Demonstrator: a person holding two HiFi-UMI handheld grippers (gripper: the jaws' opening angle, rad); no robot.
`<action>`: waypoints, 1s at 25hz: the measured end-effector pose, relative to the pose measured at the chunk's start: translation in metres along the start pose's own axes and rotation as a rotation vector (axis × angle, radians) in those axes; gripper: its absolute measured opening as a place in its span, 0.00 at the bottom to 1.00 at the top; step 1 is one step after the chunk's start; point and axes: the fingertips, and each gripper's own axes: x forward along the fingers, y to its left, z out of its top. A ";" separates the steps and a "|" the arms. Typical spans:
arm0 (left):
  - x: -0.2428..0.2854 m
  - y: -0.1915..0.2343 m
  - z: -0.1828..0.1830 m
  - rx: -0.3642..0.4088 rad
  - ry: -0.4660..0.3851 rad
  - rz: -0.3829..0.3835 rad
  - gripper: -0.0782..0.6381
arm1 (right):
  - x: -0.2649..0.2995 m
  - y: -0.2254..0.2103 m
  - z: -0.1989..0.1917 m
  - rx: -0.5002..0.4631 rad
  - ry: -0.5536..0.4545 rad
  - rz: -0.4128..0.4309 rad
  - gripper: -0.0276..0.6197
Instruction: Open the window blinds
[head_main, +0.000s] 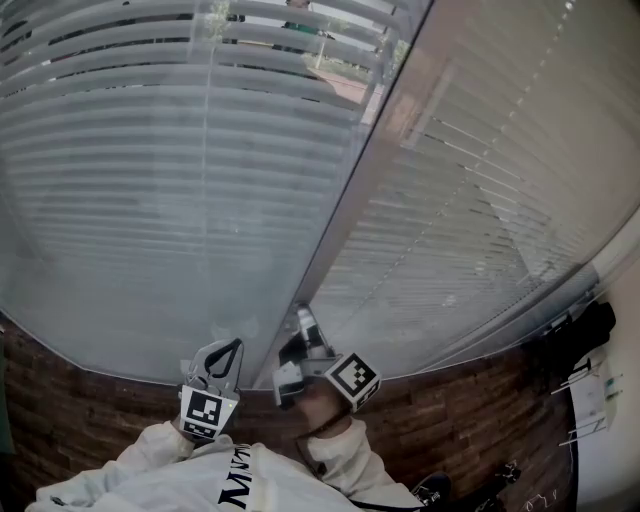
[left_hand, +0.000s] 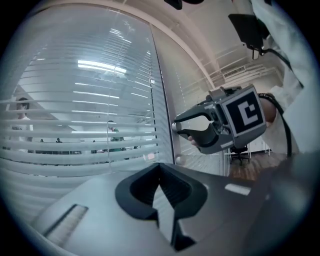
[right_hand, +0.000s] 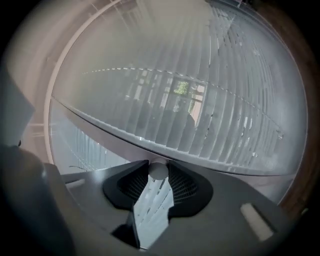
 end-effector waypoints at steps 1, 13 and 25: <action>0.000 0.000 0.000 0.000 0.000 0.000 0.11 | 0.000 0.000 0.000 -0.013 -0.001 0.000 0.24; -0.004 0.000 -0.003 -0.004 0.008 0.000 0.11 | -0.013 0.037 -0.001 -1.169 0.146 -0.061 0.31; -0.002 -0.002 -0.004 -0.004 0.007 -0.002 0.11 | -0.003 0.015 -0.035 -2.176 0.313 -0.271 0.31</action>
